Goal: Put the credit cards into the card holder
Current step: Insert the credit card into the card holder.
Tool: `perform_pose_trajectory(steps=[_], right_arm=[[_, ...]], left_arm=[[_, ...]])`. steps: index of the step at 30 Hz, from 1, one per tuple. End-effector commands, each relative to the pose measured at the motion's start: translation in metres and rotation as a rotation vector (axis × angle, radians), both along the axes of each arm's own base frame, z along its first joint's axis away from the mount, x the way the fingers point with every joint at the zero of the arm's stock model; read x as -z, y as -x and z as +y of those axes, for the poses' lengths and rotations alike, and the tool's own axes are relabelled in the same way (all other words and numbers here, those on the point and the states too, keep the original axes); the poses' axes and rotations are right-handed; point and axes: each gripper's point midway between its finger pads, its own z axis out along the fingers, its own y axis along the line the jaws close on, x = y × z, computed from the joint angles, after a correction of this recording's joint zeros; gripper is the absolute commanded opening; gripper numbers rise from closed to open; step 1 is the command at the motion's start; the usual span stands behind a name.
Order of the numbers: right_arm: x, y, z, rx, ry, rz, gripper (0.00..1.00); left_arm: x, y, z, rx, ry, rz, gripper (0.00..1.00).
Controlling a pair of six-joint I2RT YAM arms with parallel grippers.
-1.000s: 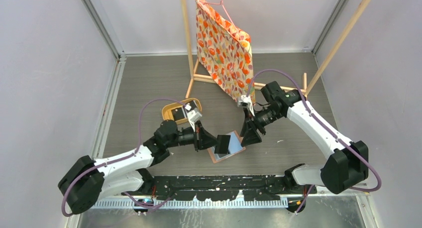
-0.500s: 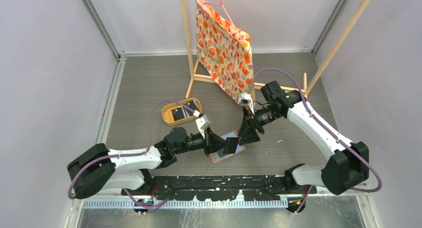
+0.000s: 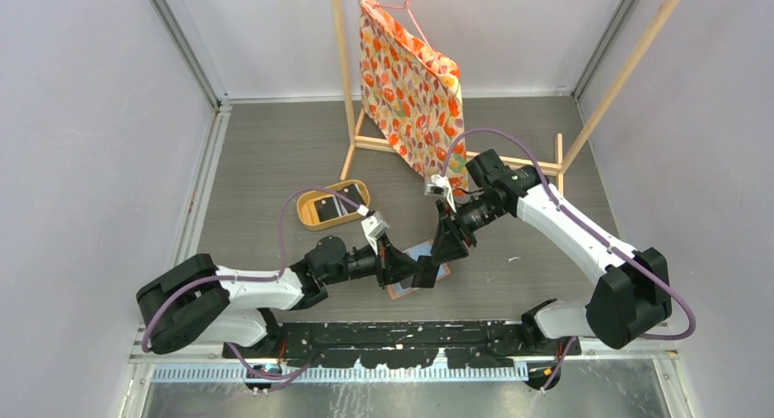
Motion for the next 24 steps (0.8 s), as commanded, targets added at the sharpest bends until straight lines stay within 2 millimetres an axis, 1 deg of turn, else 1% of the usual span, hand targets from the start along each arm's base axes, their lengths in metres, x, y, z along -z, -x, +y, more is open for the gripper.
perform_pose_trajectory(steps=[1,5,8,10,13,16,24], right_arm=[[0.000,0.002,0.003,-0.007,0.017,0.003,0.44],[0.005,-0.003,0.003,0.016,0.040,-0.007,0.45],[0.004,-0.003,0.003,0.011,0.037,-0.008,0.47],[0.002,-0.002,0.001,0.000,0.035,-0.022,0.51],[-0.007,-0.004,-0.004,0.007,0.029,-0.054,0.60],[-0.012,-0.005,-0.008,0.026,0.000,-0.059,0.64],[-0.015,-0.008,-0.013,0.041,-0.010,-0.075,0.65]], left_arm=[[-0.054,-0.009,-0.003,-0.040,0.191,-0.089,0.00],[-0.055,-0.008,-0.002,-0.038,0.199,-0.079,0.00],[-0.056,-0.008,0.001,-0.047,0.215,-0.078,0.01],[-0.057,-0.008,0.002,-0.051,0.220,-0.078,0.01],[-0.054,-0.008,0.003,-0.053,0.206,-0.061,0.01],[-0.049,-0.008,0.005,-0.063,0.194,-0.053,0.01],[-0.053,-0.011,0.009,-0.087,0.199,-0.049,0.00]])
